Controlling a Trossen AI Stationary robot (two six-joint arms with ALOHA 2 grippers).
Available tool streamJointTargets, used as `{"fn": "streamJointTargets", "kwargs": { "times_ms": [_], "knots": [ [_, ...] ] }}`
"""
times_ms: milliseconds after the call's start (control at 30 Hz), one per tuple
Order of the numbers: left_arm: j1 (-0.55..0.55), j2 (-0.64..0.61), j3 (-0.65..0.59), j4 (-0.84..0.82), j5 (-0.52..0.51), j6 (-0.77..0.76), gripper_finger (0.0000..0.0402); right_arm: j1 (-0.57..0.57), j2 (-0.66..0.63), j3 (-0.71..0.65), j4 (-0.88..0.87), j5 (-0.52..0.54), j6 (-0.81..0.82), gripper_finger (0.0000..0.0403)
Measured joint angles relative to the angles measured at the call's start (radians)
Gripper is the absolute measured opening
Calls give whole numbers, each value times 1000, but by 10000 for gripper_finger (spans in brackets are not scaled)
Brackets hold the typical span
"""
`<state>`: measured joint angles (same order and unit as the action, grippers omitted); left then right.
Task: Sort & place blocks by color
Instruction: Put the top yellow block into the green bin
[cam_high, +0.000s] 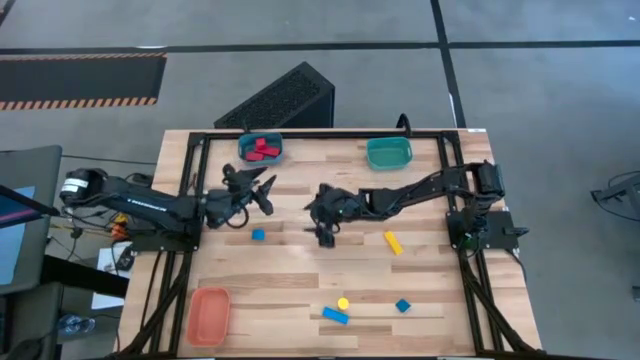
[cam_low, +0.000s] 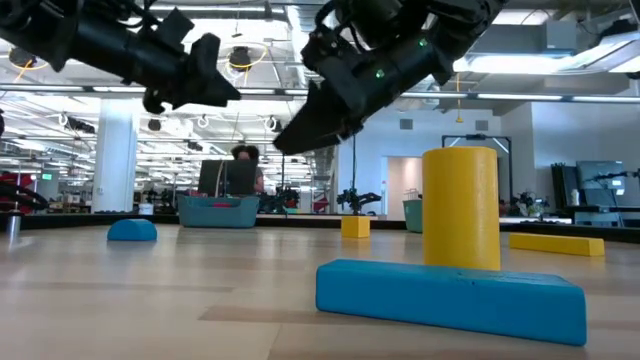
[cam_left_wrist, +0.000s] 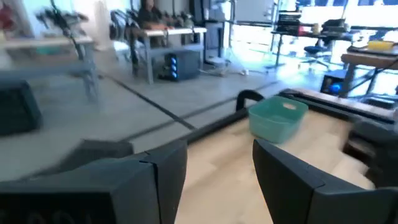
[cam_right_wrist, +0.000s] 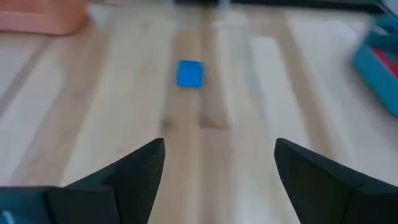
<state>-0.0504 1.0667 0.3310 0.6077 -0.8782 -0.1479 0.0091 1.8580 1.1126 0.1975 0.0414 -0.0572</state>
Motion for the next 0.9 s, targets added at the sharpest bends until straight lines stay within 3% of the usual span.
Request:
{"fn": "streamJointTargets", "kwargs": {
  "times_ms": [67, 200, 267, 367, 433, 500, 600, 667, 833, 900],
  "knots": [
    [-3, 24, -8, 57, 14, 51, 173, 21, 5, -5, 2, 2, -26, 326],
    [9, 65, -7, 79, 191, 89, 173, 57, 26, 11, 108, 46, -72, 317],
    [9, 77, -8, 77, 226, 97, 173, 74, 30, 39, 108, 161, -61, 310],
    [11, 85, -8, 107, 254, 107, 173, 95, 23, 76, 72, 448, -15, 305],
    [18, 85, -8, 127, 293, 137, 173, 109, 6, 79, -32, 610, -41, 304],
    [33, 85, -7, 155, 352, 171, 173, 118, -4, 80, -152, 703, -45, 304],
    [70, 85, -7, 190, 460, 206, 173, 131, -16, 75, -446, 695, 172, 304],
    [103, 85, -7, 206, 517, 226, 173, 145, -20, 76, -515, 630, 289, 304],
    [182, 125, -7, 240, 638, 204, 173, 197, -82, 83, -539, 585, 279, 304],
    [195, 162, -7, 279, 673, 171, 173, 190, -118, 80, -651, 572, 299, 304]
  ]
}}
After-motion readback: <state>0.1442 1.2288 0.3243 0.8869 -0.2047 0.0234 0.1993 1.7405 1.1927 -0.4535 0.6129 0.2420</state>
